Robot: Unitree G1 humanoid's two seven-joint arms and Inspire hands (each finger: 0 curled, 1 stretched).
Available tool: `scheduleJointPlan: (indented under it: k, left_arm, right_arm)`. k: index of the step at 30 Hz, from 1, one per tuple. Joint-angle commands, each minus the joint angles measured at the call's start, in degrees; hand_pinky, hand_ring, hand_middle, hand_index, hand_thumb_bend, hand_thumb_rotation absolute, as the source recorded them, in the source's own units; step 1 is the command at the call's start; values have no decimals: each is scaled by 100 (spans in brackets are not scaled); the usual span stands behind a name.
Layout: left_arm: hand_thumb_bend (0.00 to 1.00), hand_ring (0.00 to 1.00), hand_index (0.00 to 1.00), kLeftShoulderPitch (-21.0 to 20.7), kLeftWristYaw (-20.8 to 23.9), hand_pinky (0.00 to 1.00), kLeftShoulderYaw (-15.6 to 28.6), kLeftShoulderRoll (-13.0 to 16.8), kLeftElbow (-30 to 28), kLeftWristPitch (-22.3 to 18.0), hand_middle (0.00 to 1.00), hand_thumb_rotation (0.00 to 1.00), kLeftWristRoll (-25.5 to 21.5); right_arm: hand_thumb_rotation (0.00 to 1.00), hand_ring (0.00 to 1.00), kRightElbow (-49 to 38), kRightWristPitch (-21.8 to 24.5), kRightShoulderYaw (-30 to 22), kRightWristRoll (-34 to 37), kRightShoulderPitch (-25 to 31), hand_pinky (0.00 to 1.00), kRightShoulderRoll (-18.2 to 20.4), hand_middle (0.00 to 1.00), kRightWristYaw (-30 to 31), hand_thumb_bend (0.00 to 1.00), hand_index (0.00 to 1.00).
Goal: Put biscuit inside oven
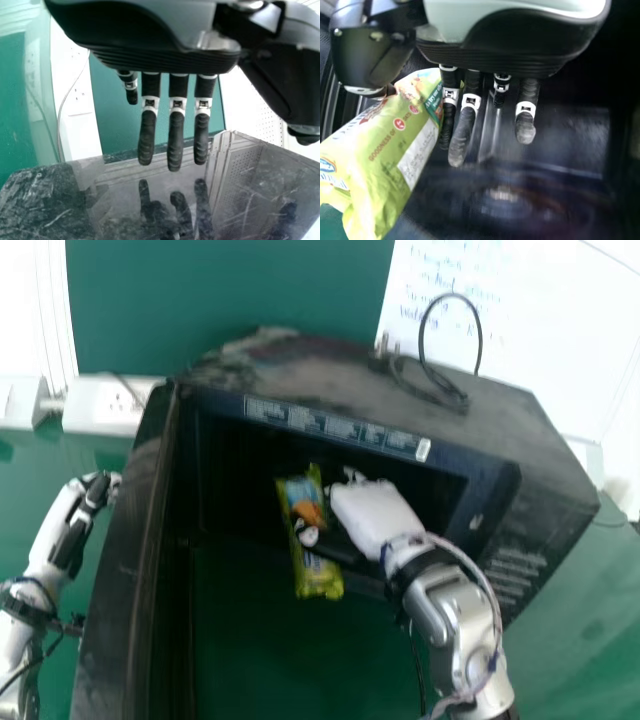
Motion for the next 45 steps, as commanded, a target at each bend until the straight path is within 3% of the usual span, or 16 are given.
scheduleJointPlan:
  k: [1, 25, 40, 45]
  left_arm:
    - [51, 37, 48, 84, 39, 29, -36, -54, -71, 45, 41, 6, -20]
    - [51, 36, 48, 141, 95, 29, -49, -61, -220, 105, 40, 6, -6]
    - [51, 36, 48, 159, 73, 29, -48, -36, -199, 54, 40, 7, 13]
    - [51, 37, 48, 167, 78, 29, -54, -43, -230, 105, 41, 6, 0]
  right_arm:
    - [12, 18, 186, -20, 95, 4, -234, 11, -92, 26, -115, 51, 48]
    - [11, 20, 3009, 135, 762, 60, -1495, 13, 185, 30, -2343, 52, 48]
    - [11, 20, 4677, -71, 1257, 194, -2231, 14, 254, 30, -3495, 52, 48]
    - [1, 25, 5031, -66, 1392, 229, -2413, 17, 257, 45, -3625, 53, 49]
